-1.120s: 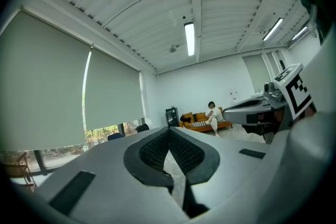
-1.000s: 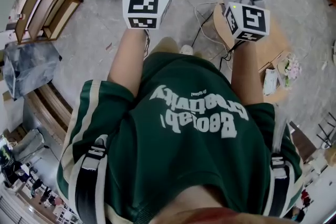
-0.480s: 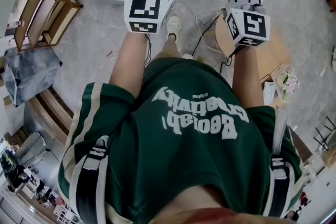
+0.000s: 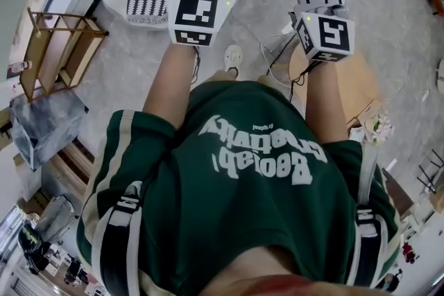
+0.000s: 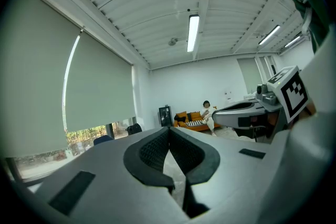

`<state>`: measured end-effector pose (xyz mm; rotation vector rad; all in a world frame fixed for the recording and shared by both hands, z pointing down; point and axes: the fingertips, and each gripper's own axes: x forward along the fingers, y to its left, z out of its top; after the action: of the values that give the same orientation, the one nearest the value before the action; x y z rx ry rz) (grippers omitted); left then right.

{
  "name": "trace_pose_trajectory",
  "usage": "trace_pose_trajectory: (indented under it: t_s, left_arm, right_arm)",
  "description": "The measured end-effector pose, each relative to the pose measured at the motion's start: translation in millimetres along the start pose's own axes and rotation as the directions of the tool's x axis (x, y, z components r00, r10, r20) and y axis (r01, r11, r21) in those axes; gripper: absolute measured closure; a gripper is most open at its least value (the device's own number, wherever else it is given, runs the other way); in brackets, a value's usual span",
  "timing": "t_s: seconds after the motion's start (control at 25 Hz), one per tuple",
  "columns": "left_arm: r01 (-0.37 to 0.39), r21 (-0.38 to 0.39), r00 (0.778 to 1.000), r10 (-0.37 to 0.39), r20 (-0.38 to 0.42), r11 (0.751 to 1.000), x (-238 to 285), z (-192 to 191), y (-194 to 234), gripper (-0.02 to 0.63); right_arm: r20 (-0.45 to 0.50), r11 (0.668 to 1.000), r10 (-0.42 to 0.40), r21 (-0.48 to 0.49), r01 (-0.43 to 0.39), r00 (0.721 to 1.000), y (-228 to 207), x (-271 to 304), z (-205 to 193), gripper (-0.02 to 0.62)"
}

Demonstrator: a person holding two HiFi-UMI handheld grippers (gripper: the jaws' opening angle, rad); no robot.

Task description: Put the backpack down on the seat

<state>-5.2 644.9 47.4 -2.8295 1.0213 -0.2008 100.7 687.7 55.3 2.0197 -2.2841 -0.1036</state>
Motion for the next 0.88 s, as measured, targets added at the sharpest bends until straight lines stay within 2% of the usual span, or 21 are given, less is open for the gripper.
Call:
trace_pose_trajectory:
  t_s: [0.24,0.56,0.88]
  left_arm:
    - [0.064,0.009,0.998,-0.064,-0.001,0.998,46,-8,42,0.588]
    - [0.068,-0.009,0.998,-0.068,-0.009,0.998,94,-14,72,0.588]
    - [0.063,0.009,0.998,-0.063,-0.030,0.998,196,-18,93,0.588]
  right_arm:
    - [0.000,1.000,-0.024,-0.013,0.024,1.000,-3,65,1,0.560]
    - [-0.022,0.999,-0.041,-0.014,0.040,0.999,-32,109,-6,0.560]
    - [-0.013,1.000,-0.022,-0.001,0.022,1.000,-105,187,-18,0.560]
